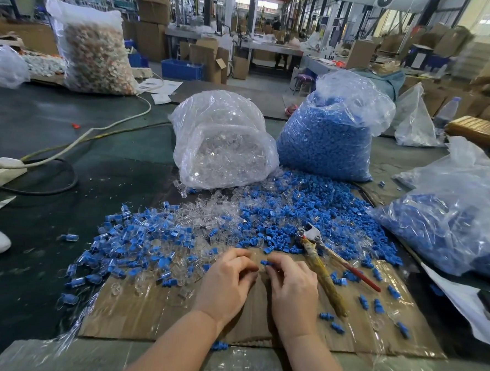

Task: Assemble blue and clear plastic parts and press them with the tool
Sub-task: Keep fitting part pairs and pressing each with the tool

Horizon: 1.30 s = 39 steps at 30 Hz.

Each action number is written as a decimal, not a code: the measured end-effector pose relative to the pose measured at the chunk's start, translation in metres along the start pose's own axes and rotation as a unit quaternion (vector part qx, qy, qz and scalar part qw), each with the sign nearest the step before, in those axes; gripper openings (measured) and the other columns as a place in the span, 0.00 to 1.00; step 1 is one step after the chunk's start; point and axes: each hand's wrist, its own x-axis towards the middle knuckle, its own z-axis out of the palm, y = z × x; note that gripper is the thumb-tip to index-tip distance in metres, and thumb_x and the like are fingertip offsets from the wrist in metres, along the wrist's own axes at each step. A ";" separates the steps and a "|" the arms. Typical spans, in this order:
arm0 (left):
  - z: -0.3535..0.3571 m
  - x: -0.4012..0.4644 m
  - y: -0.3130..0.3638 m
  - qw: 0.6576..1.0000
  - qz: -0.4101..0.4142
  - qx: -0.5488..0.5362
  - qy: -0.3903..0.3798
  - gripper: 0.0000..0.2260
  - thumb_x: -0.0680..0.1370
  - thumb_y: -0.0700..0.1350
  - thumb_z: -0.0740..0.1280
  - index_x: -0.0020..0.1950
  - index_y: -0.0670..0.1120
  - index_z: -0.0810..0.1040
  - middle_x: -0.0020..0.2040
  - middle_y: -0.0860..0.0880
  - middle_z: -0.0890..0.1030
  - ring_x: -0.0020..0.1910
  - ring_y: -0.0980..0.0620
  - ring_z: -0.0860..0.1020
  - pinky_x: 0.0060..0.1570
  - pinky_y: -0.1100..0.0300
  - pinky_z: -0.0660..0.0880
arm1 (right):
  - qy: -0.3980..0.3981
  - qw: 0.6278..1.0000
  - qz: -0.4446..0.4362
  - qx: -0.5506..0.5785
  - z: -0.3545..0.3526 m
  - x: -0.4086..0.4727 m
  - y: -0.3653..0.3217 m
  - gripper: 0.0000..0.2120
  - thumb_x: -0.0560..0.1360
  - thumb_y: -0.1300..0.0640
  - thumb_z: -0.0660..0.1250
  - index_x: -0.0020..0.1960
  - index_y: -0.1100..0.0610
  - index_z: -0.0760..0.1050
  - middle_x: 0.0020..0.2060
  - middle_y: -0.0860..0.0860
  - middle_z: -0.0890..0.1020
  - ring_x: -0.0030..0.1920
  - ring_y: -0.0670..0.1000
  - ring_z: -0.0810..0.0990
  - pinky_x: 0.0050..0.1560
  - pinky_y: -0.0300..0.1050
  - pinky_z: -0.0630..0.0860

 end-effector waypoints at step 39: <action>-0.009 -0.002 0.002 0.982 -0.104 -0.155 0.019 0.17 0.73 0.36 0.69 0.46 0.59 0.73 0.41 0.57 0.79 0.43 0.64 0.77 0.46 0.72 0.74 | -0.010 0.995 -0.080 -0.051 -0.001 -0.002 -0.005 0.13 0.66 0.58 0.76 0.31 0.52 0.71 0.27 0.45 0.76 0.31 0.49 0.73 0.38 0.45 0.69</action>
